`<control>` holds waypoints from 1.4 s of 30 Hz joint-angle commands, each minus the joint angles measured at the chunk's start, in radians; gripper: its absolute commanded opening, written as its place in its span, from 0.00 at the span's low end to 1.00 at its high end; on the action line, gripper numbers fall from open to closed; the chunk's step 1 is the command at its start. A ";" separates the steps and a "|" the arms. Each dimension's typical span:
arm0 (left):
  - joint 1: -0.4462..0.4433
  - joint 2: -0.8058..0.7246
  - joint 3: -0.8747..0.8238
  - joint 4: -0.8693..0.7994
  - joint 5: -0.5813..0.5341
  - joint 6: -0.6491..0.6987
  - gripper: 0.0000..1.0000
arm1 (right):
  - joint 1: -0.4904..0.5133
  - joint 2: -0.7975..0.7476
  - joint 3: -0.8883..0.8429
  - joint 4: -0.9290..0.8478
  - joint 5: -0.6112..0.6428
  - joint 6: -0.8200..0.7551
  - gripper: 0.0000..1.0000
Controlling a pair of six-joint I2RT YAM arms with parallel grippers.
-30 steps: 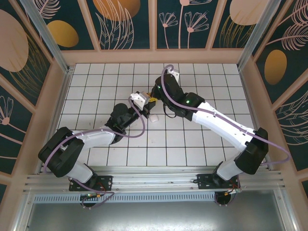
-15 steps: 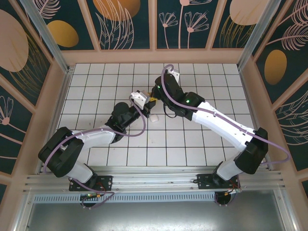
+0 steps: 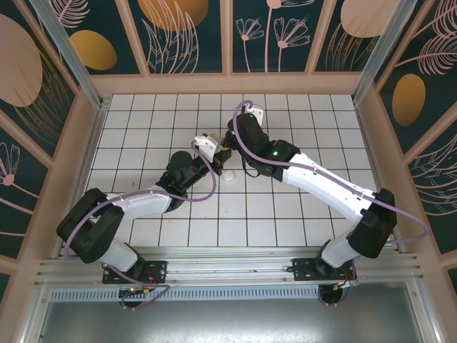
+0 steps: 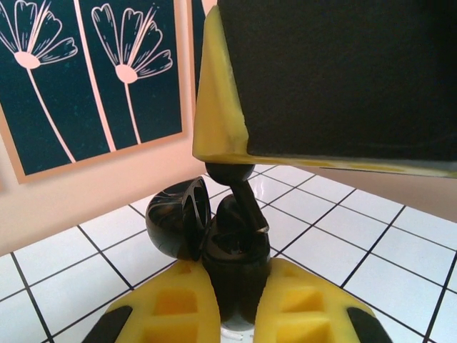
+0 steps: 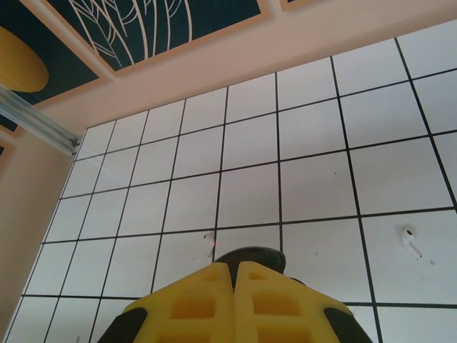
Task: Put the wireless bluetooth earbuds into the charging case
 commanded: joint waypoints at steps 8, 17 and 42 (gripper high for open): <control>-0.003 -0.008 0.043 0.028 0.041 -0.052 0.00 | 0.020 0.016 -0.032 0.036 0.021 -0.060 0.00; -0.003 -0.022 0.044 0.027 0.045 -0.080 0.00 | 0.045 0.022 -0.031 -0.019 0.082 -0.106 0.00; -0.004 -0.051 0.068 0.035 0.057 -0.127 0.00 | 0.069 0.007 -0.060 -0.120 0.034 -0.088 0.00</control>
